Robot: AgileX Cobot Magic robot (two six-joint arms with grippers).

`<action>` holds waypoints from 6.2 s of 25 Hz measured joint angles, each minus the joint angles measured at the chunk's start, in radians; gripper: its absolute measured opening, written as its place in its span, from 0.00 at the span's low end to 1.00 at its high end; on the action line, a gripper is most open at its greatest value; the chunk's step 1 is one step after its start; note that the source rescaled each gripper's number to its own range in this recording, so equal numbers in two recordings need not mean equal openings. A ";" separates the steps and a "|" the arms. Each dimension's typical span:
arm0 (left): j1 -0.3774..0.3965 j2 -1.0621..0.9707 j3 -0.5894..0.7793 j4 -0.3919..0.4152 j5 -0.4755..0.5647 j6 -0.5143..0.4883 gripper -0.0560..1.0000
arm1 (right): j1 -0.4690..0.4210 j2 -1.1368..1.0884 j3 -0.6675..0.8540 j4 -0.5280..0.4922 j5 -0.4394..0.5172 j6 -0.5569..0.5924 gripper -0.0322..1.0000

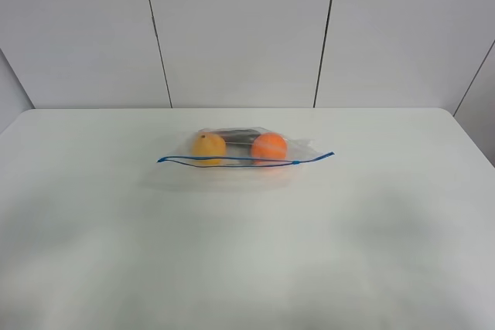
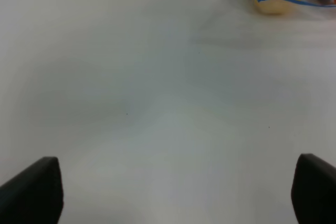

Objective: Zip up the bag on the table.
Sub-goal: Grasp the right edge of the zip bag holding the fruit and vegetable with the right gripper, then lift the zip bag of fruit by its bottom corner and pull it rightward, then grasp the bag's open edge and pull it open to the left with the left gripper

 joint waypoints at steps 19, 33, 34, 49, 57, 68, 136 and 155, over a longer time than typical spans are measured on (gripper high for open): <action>0.000 0.000 0.000 0.000 0.000 0.000 1.00 | 0.000 0.685 -0.350 0.060 -0.012 0.000 0.97; 0.000 0.000 0.000 0.000 0.000 0.000 1.00 | -0.022 1.620 -0.833 0.353 0.025 -0.064 0.97; 0.000 0.000 0.000 0.000 0.000 0.000 1.00 | -0.034 1.663 -0.858 0.392 0.039 -0.087 0.97; 0.000 0.000 0.000 0.000 0.000 0.000 1.00 | -0.070 2.068 -0.914 0.904 0.132 -0.204 0.95; 0.000 0.000 0.000 0.000 0.000 0.000 1.00 | -0.070 2.070 -0.916 0.926 0.156 -0.150 0.76; 0.000 0.000 0.000 0.000 0.000 0.000 1.00 | -0.070 2.070 -0.916 0.930 0.169 -0.127 0.61; 0.000 0.000 0.000 0.000 0.001 0.000 1.00 | -0.070 2.101 -0.917 1.026 0.179 -0.272 0.03; 0.000 0.628 -0.434 -0.006 -0.081 0.029 1.00 | -0.070 2.101 -0.917 1.028 0.179 -0.287 0.03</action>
